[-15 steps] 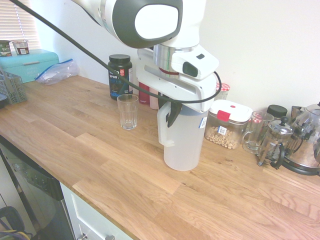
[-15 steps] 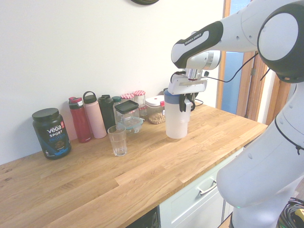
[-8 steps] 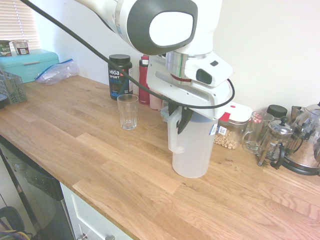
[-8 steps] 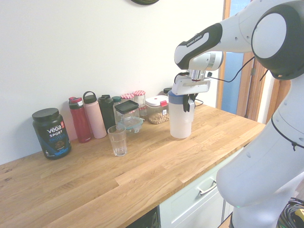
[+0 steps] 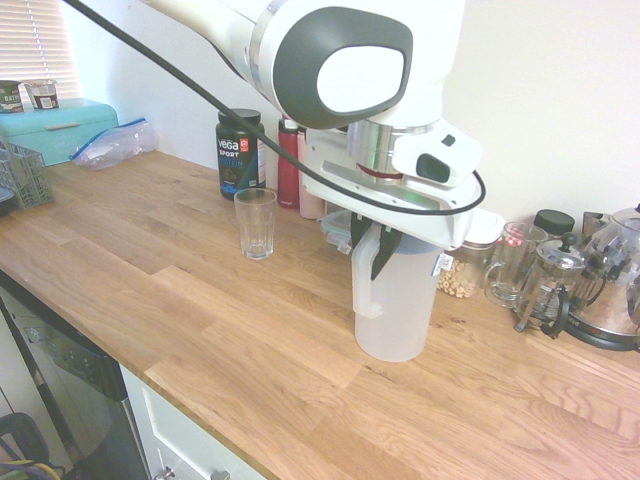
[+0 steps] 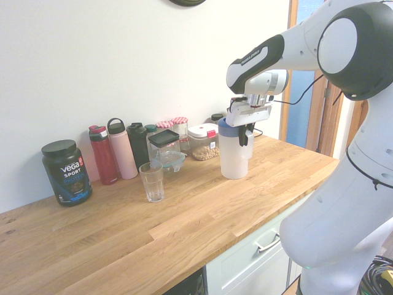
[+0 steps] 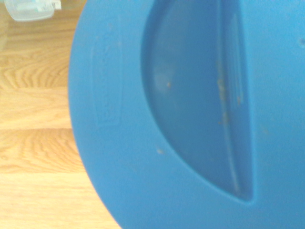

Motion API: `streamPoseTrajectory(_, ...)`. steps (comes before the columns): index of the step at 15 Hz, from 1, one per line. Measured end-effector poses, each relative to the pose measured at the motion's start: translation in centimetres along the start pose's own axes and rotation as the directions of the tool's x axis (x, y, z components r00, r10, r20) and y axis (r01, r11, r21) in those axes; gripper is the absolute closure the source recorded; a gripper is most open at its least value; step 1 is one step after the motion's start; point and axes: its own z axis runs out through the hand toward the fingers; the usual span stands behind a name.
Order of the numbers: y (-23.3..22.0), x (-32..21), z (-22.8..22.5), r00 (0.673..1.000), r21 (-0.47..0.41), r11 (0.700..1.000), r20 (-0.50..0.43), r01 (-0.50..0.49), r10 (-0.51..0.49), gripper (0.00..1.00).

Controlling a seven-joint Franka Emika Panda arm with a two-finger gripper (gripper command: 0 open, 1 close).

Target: Pour me some water

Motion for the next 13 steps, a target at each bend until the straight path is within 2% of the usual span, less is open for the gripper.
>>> streamPoseTrajectory(7, 0.2, 0.3, -0.5, 0.999, -0.001, 0.999, 0.01, 0.037, -0.037, 0.0)
streamPoseTrajectory(10, 0.2, -0.3, -1.9, 0.998, -0.038, 0.998, 0.037, 0.049, -0.047, 0.0)
streamPoseTrajectory(13, 0.1, -3.6, -5.7, 0.995, -0.102, 0.994, 0.103, 0.025, -0.014, 0.0)
